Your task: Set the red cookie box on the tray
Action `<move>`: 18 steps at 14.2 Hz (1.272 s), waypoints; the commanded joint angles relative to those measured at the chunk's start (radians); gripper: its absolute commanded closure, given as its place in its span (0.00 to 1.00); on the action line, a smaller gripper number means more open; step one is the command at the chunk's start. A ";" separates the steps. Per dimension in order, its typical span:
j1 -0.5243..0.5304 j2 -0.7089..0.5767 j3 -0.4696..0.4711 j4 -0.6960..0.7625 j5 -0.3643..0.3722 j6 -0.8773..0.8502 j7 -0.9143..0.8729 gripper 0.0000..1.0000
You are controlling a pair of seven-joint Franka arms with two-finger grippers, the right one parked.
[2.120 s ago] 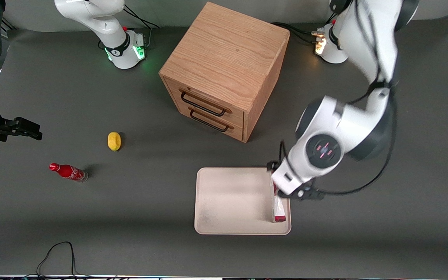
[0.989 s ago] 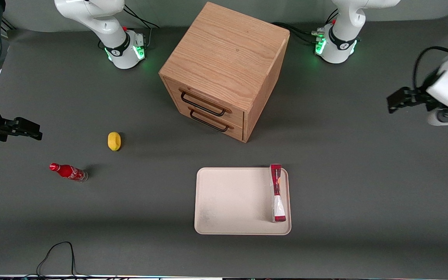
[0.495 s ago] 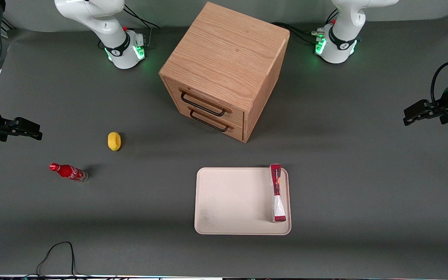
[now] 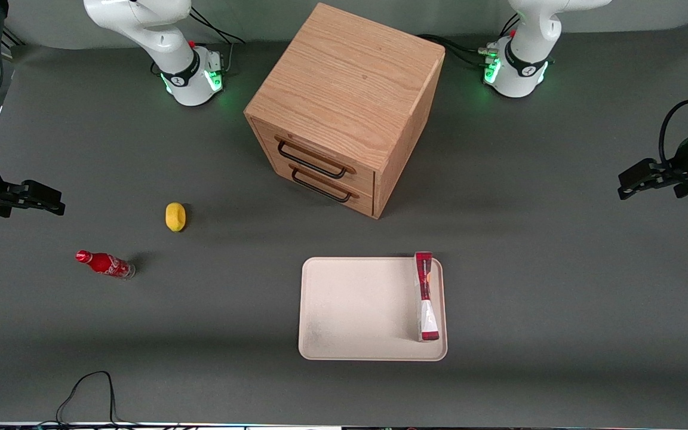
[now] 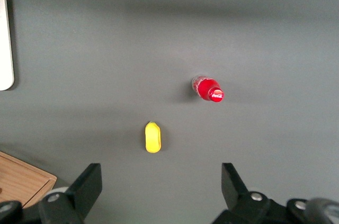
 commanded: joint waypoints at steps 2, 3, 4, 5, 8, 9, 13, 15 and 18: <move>0.021 -0.024 -0.011 0.031 -0.006 -0.070 0.015 0.00; 0.021 -0.024 -0.011 0.042 -0.006 -0.094 0.013 0.00; 0.020 -0.025 -0.011 0.050 -0.006 -0.114 0.013 0.00; 0.020 -0.027 -0.012 0.053 -0.006 -0.124 0.013 0.00; 0.020 -0.024 -0.016 0.050 -0.006 -0.128 0.013 0.00; 0.020 -0.024 -0.016 0.050 -0.006 -0.125 0.013 0.00; -0.036 -0.024 0.033 0.048 -0.006 -0.127 0.013 0.00; -0.026 -0.024 0.032 0.048 -0.006 -0.127 0.013 0.00; -0.028 -0.024 0.031 0.048 -0.009 -0.127 0.016 0.00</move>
